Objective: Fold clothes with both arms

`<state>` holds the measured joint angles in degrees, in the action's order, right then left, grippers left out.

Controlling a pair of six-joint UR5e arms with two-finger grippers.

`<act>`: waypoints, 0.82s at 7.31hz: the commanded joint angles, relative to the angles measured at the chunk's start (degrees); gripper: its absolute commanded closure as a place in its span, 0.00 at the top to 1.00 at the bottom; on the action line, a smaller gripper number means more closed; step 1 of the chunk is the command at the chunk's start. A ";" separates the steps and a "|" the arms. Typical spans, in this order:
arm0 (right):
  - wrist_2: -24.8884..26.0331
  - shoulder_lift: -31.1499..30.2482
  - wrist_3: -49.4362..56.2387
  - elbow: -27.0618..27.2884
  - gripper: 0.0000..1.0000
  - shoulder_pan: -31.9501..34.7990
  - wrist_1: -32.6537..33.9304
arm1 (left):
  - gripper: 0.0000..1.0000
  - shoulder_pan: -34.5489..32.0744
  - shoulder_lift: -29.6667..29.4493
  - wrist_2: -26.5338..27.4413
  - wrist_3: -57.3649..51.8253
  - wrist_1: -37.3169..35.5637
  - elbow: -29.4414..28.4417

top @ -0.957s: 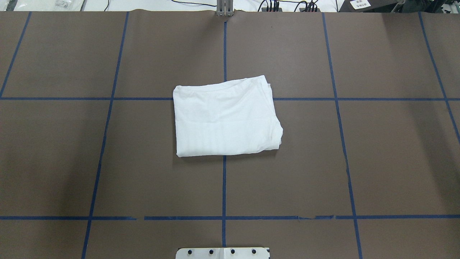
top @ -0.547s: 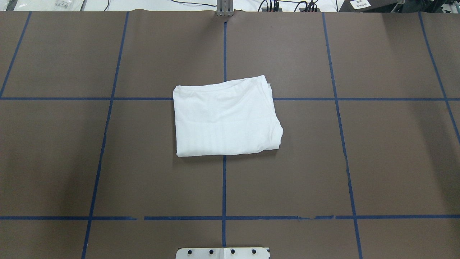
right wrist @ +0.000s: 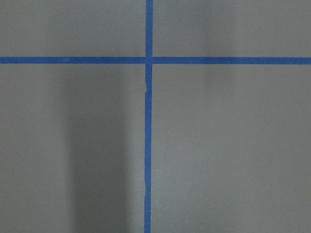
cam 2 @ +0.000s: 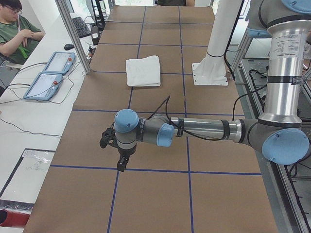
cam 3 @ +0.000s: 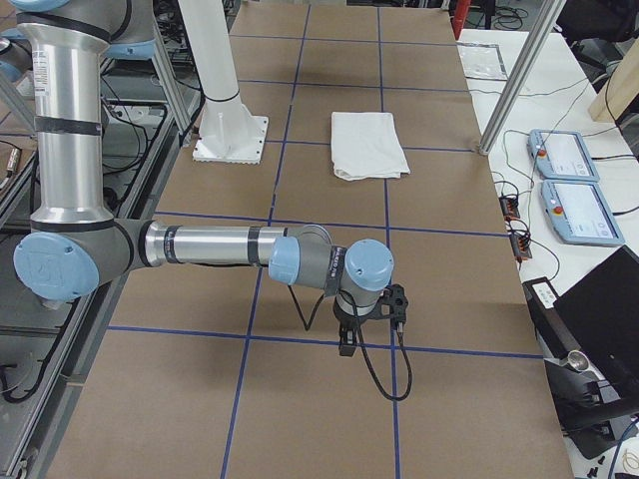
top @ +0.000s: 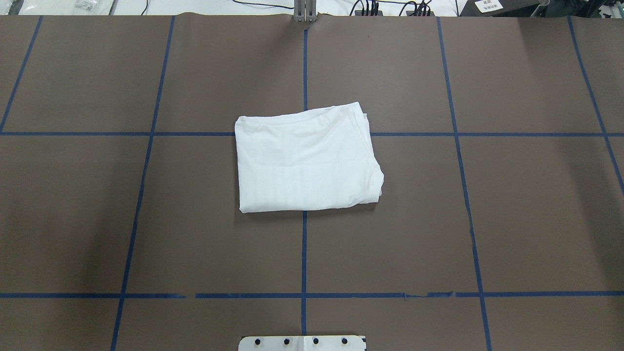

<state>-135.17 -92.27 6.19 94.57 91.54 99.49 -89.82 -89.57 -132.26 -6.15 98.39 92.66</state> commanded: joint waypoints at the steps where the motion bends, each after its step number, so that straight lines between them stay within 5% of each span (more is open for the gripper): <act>1: 0.00 0.07 -0.12 0.18 1.00 0.13 0.00 | 1.00 0.00 0.10 -0.10 8.19 0.14 0.41; 6: 0.08 0.16 -0.21 0.35 1.00 0.13 0.00 | 1.00 0.00 0.28 -0.19 10.02 0.75 0.41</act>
<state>-135.16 -92.11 6.04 94.90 91.67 99.49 -89.82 -89.30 -132.45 3.83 99.12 93.05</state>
